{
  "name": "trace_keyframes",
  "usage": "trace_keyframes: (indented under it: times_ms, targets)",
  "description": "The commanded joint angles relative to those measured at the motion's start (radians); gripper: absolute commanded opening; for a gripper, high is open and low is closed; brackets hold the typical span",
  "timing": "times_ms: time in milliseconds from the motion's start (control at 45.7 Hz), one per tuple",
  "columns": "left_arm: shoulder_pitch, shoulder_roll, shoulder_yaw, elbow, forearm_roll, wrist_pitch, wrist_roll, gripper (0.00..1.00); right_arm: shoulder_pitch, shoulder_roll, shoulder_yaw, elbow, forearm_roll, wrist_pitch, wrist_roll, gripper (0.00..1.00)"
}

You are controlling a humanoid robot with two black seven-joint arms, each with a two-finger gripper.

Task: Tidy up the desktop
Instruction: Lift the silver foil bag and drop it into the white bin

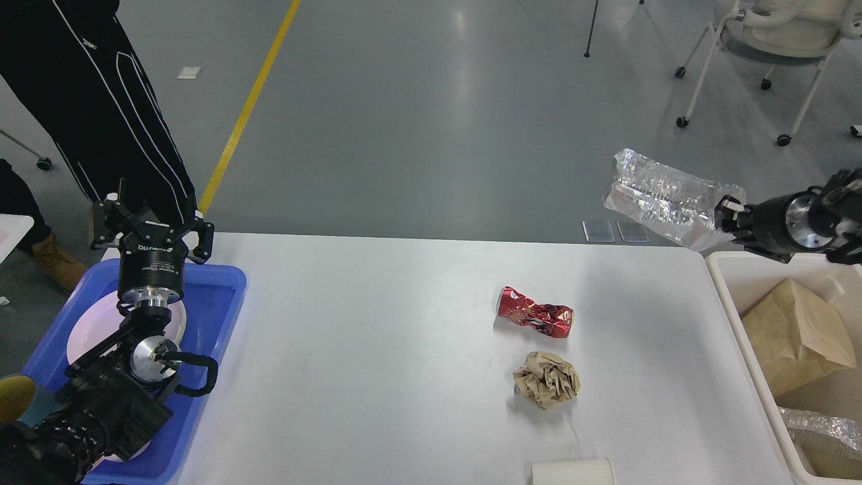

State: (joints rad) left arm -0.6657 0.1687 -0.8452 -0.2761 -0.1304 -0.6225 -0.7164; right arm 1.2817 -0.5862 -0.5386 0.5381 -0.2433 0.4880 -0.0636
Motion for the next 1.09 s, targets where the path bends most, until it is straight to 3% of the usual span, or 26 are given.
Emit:
trace_keyframes:
  times_ms: [0,175,372,525,722,919,1072]
  targets:
    - [0.000,0.000,0.000,0.000,0.000,0.000,0.000,0.97,0.247,-0.144,-0.003,0.253,-0.011,0.107,0.004,0.00]
    - [0.000,0.000,0.000,0.000,0.000,0.000,0.000,0.97,0.525,-0.244,-0.044,0.584,-0.099,0.136,-0.008,0.00]
    - [0.000,0.000,0.000,0.000,0.000,0.000,0.000,0.97,0.812,-0.254,-0.213,0.928,-0.139,0.164,-0.012,0.00]
    - [0.000,0.000,0.000,0.000,0.000,0.000,0.000,0.97,0.873,-0.227,-0.241,1.005,-0.169,0.156,-0.015,0.00]
    - [0.000,0.000,0.000,0.000,0.000,0.000,0.000,0.97,0.766,-0.228,-0.320,0.841,-0.268,0.081,-0.012,0.00]
    - [0.000,0.000,0.000,0.000,0.000,0.000,0.000,0.97,0.469,-0.250,-0.310,0.398,-0.254,-0.015,0.002,0.00]
    - [0.000,0.000,0.000,0.000,0.000,0.000,0.000,0.97,0.132,-0.232,-0.285,0.044,-0.186,-0.138,0.004,0.00]
